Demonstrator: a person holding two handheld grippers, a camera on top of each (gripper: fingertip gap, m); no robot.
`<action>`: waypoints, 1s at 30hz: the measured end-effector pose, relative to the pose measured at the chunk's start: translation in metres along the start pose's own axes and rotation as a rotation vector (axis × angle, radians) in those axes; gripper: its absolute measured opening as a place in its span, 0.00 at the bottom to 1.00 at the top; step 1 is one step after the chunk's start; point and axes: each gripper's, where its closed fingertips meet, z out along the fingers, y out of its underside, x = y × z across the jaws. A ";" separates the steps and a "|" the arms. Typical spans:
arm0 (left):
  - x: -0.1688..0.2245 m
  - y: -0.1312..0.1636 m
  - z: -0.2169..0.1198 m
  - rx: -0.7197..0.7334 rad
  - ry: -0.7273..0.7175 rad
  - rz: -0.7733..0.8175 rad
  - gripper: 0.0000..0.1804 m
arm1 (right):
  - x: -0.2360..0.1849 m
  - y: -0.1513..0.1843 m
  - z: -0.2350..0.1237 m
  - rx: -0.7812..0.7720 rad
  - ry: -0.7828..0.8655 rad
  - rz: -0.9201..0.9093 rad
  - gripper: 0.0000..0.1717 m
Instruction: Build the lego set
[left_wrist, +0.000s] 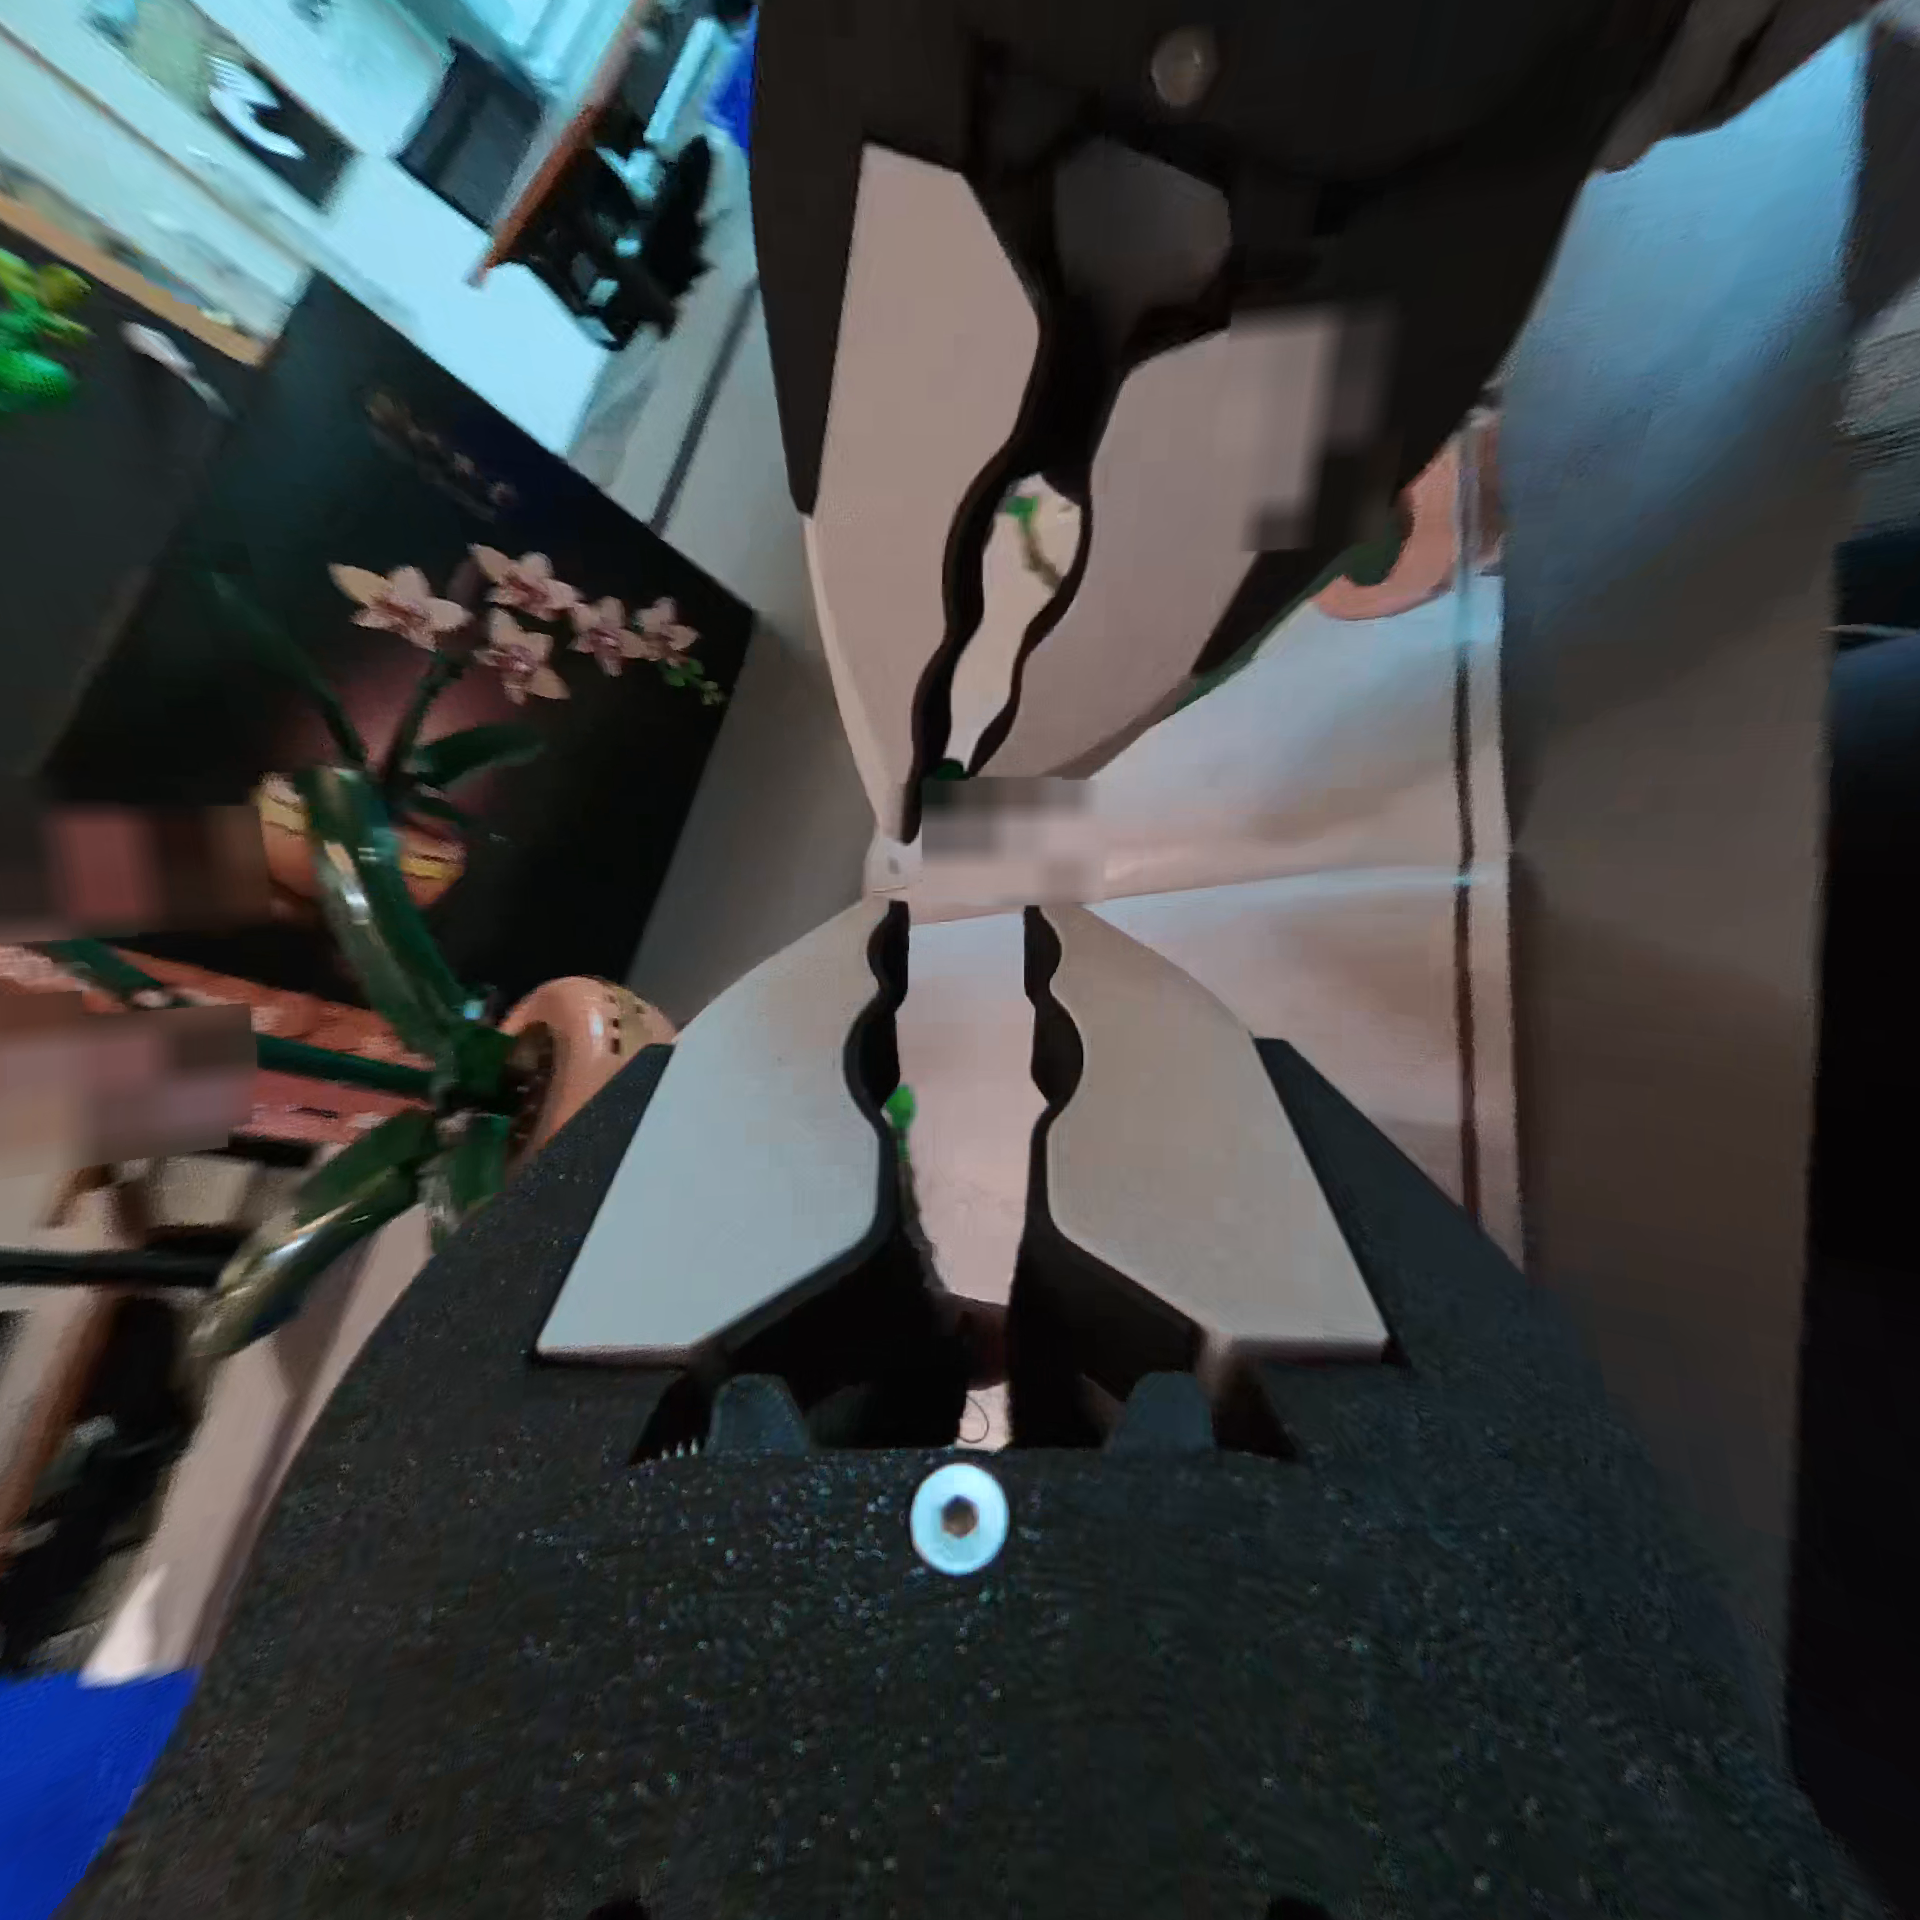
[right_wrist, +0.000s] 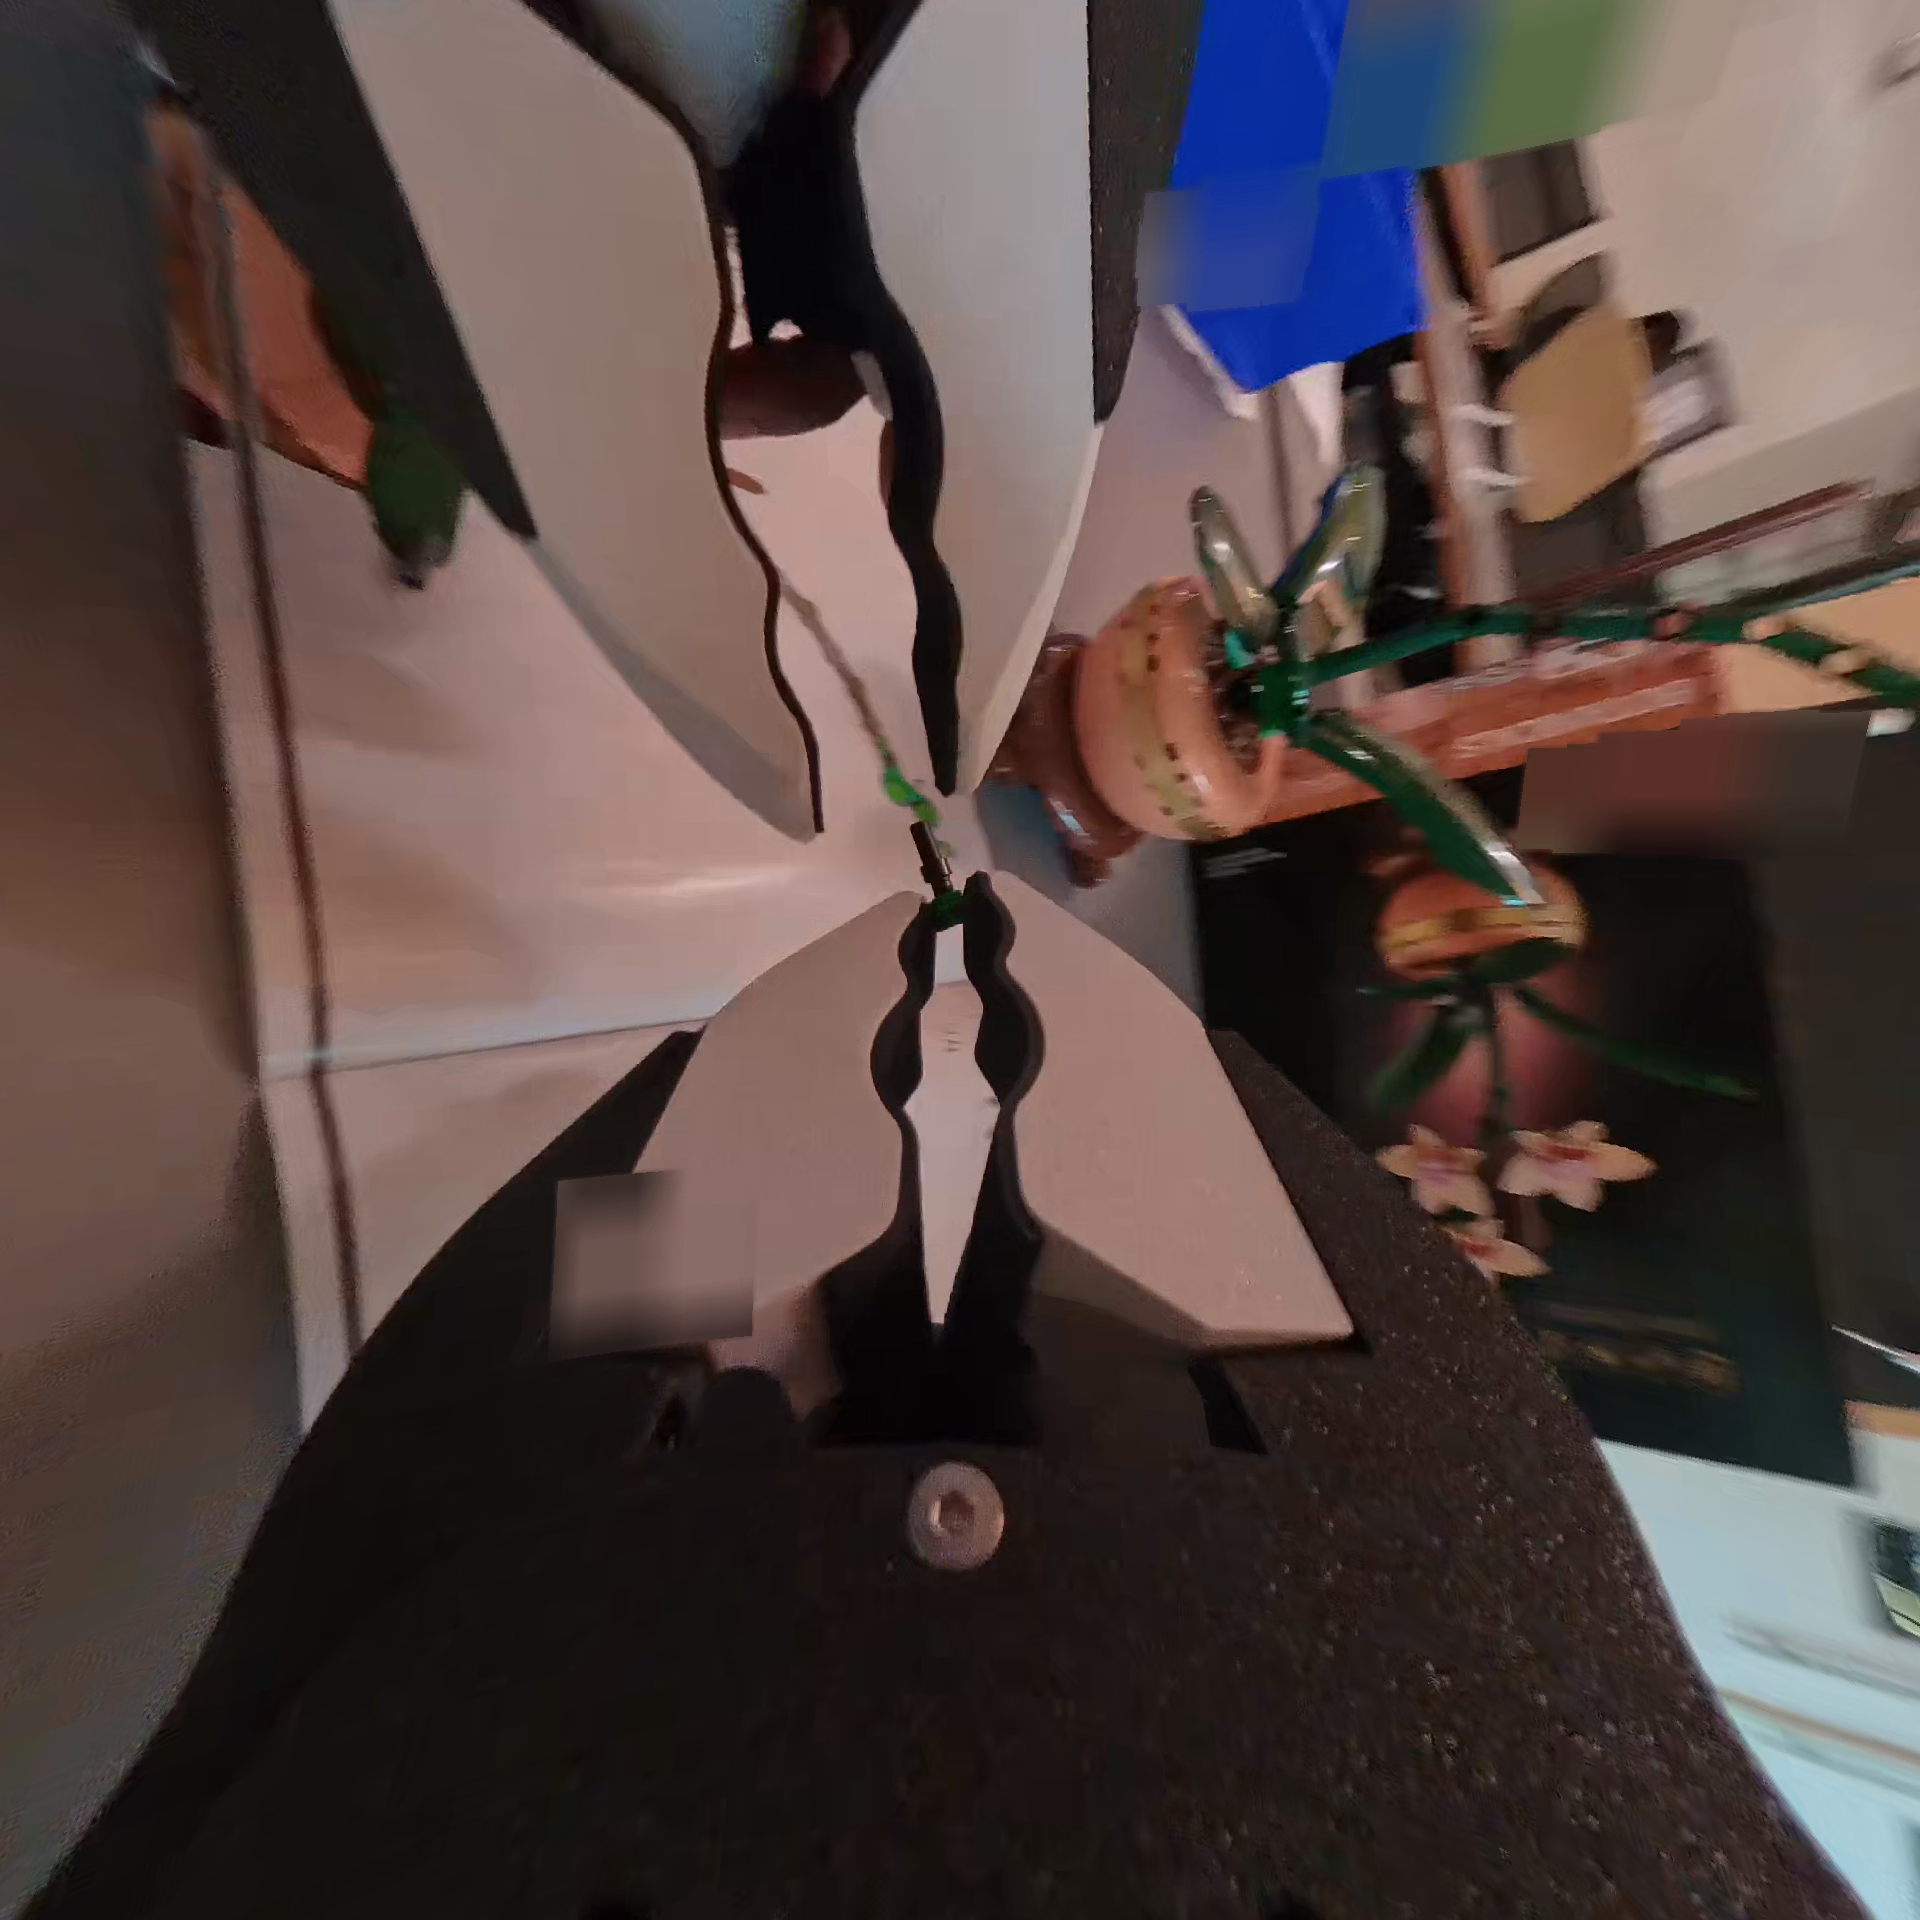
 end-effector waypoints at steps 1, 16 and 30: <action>-0.002 -0.002 0.001 -0.006 -0.048 0.029 0.12 | 0.003 -0.002 0.000 -0.020 0.054 -0.040 0.03; -0.001 -0.005 -0.001 0.013 -0.097 -0.010 0.00 | -0.007 -0.012 0.001 0.017 0.052 0.057 0.03; -0.019 -0.005 -0.011 0.173 -0.052 -0.325 0.00 | 0.014 -0.008 -0.006 0.225 -0.097 0.497 0.03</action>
